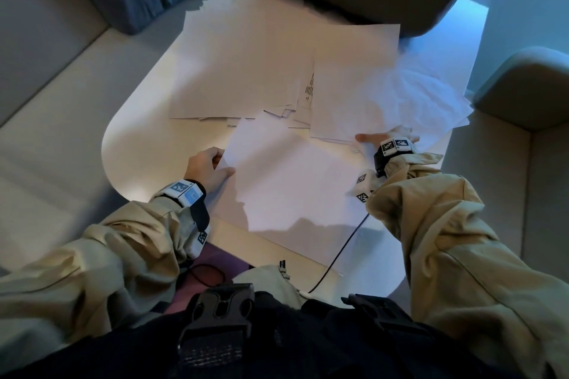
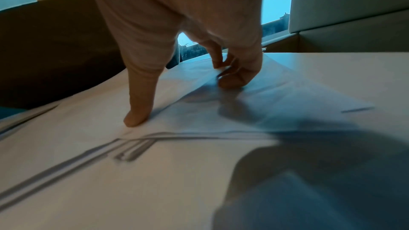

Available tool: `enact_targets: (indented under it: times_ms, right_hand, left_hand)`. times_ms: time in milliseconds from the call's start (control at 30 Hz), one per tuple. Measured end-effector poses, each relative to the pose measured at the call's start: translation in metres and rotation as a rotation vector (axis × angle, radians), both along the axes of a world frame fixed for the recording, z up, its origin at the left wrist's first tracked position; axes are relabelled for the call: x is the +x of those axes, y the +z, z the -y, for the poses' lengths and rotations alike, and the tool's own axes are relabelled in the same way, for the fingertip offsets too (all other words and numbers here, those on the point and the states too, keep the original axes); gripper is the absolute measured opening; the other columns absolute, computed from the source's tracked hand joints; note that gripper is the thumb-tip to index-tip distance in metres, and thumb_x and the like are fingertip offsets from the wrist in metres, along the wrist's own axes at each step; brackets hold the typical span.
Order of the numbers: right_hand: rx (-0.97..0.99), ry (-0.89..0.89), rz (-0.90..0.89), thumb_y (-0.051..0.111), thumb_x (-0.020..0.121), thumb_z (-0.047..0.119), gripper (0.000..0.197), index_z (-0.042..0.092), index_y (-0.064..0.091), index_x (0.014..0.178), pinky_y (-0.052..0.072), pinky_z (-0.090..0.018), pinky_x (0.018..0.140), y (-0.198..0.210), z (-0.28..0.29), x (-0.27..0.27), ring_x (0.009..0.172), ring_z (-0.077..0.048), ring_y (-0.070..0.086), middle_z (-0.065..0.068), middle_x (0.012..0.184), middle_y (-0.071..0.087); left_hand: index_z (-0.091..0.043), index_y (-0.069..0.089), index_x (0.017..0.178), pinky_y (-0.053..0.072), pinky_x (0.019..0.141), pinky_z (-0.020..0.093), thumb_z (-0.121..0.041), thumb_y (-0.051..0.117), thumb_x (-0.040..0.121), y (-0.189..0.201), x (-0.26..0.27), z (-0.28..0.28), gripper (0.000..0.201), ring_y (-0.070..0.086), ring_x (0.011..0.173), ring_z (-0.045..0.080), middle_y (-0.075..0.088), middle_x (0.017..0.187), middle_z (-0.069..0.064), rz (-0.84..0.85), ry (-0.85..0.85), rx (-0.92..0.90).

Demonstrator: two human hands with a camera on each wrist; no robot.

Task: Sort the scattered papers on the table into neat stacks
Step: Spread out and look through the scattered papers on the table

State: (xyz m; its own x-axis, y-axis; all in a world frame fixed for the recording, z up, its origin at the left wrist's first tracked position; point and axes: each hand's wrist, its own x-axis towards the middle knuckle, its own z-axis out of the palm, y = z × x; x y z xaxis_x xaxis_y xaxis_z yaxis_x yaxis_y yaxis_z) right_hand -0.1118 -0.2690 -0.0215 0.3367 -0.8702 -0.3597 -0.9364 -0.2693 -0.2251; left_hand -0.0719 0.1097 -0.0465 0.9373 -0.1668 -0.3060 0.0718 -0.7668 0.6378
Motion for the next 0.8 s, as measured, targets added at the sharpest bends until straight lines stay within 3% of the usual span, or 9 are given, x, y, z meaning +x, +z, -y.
enact_targets:
  times_ms: [100, 167, 233, 300, 367, 500, 567, 700, 800]
  right_hand:
    - [0.165, 0.026, 0.140, 0.086, 0.045, 0.054, 0.092, 0.009, 0.049, 0.116, 0.049, -0.040, 0.091, -0.002, 0.005, 0.002, 0.103, -0.029, 0.056, -0.009, 0.113, 0.056]
    - [0.265, 0.030, 0.254, 0.083, 0.061, 0.037, 0.060, 0.012, 0.054, 0.108, 0.051, -0.036, 0.087, 0.003, 0.004, 0.004, 0.093, -0.028, 0.060, -0.007, 0.105, 0.062]
    - [0.269, 0.020, 0.404, 0.069, 0.075, 0.026, 0.039, 0.011, 0.058, 0.109, 0.052, -0.036, 0.085, 0.008, -0.001, 0.006, 0.095, -0.028, 0.062, -0.009, 0.102, 0.065]
    - [0.269, -0.020, 0.584, 0.057, 0.076, 0.023, 0.029, 0.012, 0.057, 0.102, 0.054, -0.046, 0.082, 0.008, -0.004, 0.008, 0.094, -0.035, 0.064, -0.011, 0.093, 0.065]
    - [0.305, -0.118, 0.812, 0.055, 0.074, 0.018, 0.022, 0.016, 0.054, 0.096, 0.056, -0.053, 0.077, 0.016, -0.011, 0.001, 0.089, -0.036, 0.065, -0.008, 0.085, 0.064]
    - [0.377, -0.256, 1.061, 0.059, 0.082, 0.002, 0.031, 0.008, 0.056, 0.112, 0.053, -0.031, 0.062, 0.037, -0.026, -0.026, 0.075, -0.019, 0.060, -0.008, 0.095, 0.064]
    - [0.456, -0.267, 1.062, 0.064, 0.081, 0.004, 0.025, 0.009, 0.057, 0.105, 0.052, -0.032, 0.059, 0.038, -0.030, -0.046, 0.073, -0.022, 0.061, -0.008, 0.090, 0.065]
    - [0.551, -0.225, 0.900, 0.064, 0.085, 0.006, 0.009, 0.013, 0.059, 0.087, 0.050, -0.034, 0.066, 0.027, -0.042, -0.091, 0.074, -0.023, 0.060, -0.008, 0.085, 0.064]
    - [0.580, -0.152, 0.748, 0.065, 0.086, 0.008, 0.009, 0.010, 0.060, 0.093, 0.052, -0.037, 0.073, 0.009, -0.054, -0.118, 0.082, -0.025, 0.063, -0.010, 0.091, 0.066]
  left_hand:
    - [-0.009, 0.061, 0.105, 0.040, 0.073, 0.025, -0.023, 0.076, 0.077, 0.000, 0.000, -0.001, 0.034, 0.051, 0.082, 0.015, 0.057, 0.088, 0.000, 0.003, -0.003, 0.007]
    - [-0.009, 0.061, 0.106, 0.041, 0.074, 0.025, -0.024, 0.075, 0.077, 0.000, 0.001, -0.002, 0.035, 0.053, 0.084, 0.016, 0.060, 0.091, 0.001, 0.000, -0.012, 0.013]
    - [-0.010, 0.061, 0.105, 0.043, 0.077, 0.026, -0.024, 0.075, 0.078, 0.000, 0.002, -0.003, 0.033, 0.057, 0.086, 0.018, 0.063, 0.094, 0.002, -0.016, -0.020, 0.012]
    - [-0.010, 0.062, 0.104, 0.044, 0.077, 0.026, -0.024, 0.073, 0.080, 0.001, 0.004, -0.003, 0.030, 0.058, 0.086, 0.019, 0.063, 0.092, 0.002, -0.004, -0.042, 0.029]
    - [-0.009, 0.062, 0.102, 0.042, 0.074, 0.025, -0.027, 0.070, 0.083, 0.001, 0.006, -0.004, 0.027, 0.057, 0.084, 0.022, 0.060, 0.086, 0.002, 0.015, -0.062, 0.059]
    - [-0.007, 0.063, 0.110, 0.042, 0.082, 0.027, -0.026, 0.066, 0.086, 0.001, 0.011, -0.004, 0.030, 0.058, 0.090, 0.025, 0.058, 0.087, 0.002, 0.019, -0.063, 0.077]
    - [-0.007, 0.063, 0.112, 0.043, 0.088, 0.027, -0.022, 0.068, 0.085, 0.000, 0.012, -0.006, 0.031, 0.060, 0.095, 0.027, 0.061, 0.087, 0.003, 0.013, -0.036, 0.038]
    - [-0.008, 0.064, 0.111, 0.046, 0.093, 0.029, -0.017, 0.068, 0.083, 0.000, 0.014, -0.007, 0.030, 0.063, 0.095, 0.027, 0.068, 0.096, 0.009, 0.005, -0.003, -0.019]
    - [-0.009, 0.067, 0.101, 0.046, 0.084, 0.026, -0.013, 0.062, 0.083, 0.005, 0.019, -0.005, 0.019, 0.062, 0.091, 0.028, 0.068, 0.089, 0.007, 0.037, -0.011, 0.012]
